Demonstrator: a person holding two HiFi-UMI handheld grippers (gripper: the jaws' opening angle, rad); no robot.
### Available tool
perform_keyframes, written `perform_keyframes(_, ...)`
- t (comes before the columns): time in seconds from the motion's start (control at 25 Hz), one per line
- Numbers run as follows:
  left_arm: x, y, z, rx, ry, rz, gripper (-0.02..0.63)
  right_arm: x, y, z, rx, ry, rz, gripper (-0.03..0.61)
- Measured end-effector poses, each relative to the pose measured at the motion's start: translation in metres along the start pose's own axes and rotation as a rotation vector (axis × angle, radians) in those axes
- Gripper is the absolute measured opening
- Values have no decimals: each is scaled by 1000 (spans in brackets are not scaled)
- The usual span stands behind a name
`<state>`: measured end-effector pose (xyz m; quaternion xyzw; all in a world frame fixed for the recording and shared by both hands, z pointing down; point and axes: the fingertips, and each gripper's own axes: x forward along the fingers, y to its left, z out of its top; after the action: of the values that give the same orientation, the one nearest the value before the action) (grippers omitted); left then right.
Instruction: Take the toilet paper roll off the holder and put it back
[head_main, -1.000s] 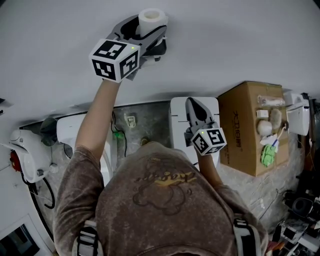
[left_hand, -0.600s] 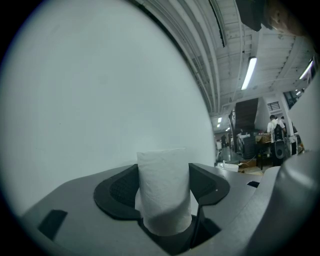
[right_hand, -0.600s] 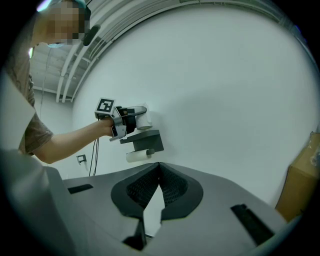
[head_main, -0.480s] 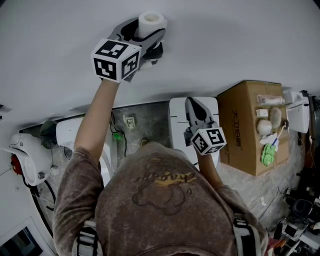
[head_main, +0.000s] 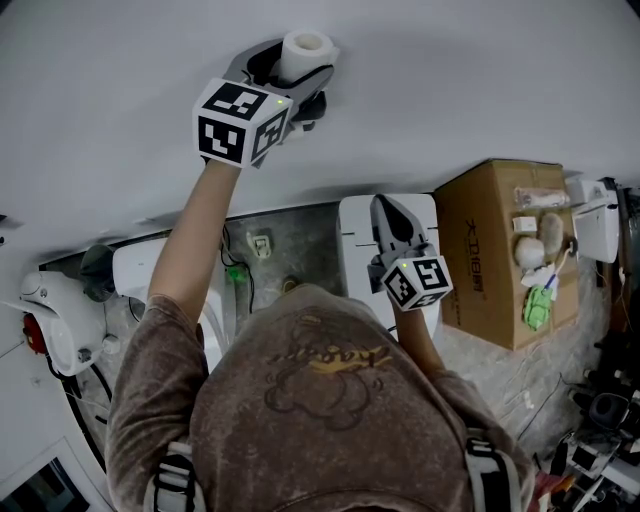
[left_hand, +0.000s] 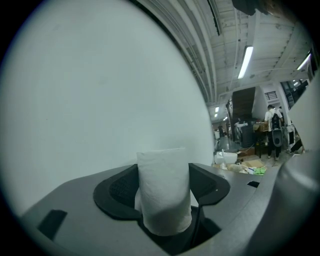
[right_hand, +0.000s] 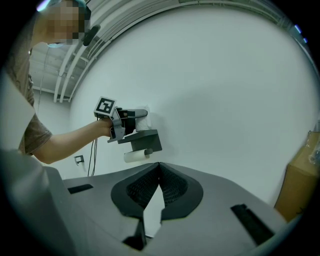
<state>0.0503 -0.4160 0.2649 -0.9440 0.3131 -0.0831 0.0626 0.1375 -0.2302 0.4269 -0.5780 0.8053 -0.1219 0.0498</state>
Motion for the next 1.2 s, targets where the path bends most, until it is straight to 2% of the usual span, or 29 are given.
perform_keyframes(0.28, 11, -5, -9, 11, 49, -18, 314, -4, -7, -1, 4, -4, -21, -5)
perform_keyframes(0.68, 13, -3, -10, -11, 62, -18, 314, -7, -12, -1, 11, -6, -35, -5)
perform_keyframes(1.2, -3, -2, -9, -10, 74, 1, 316, -7, 1, -2, 9, -10, -5, -5)
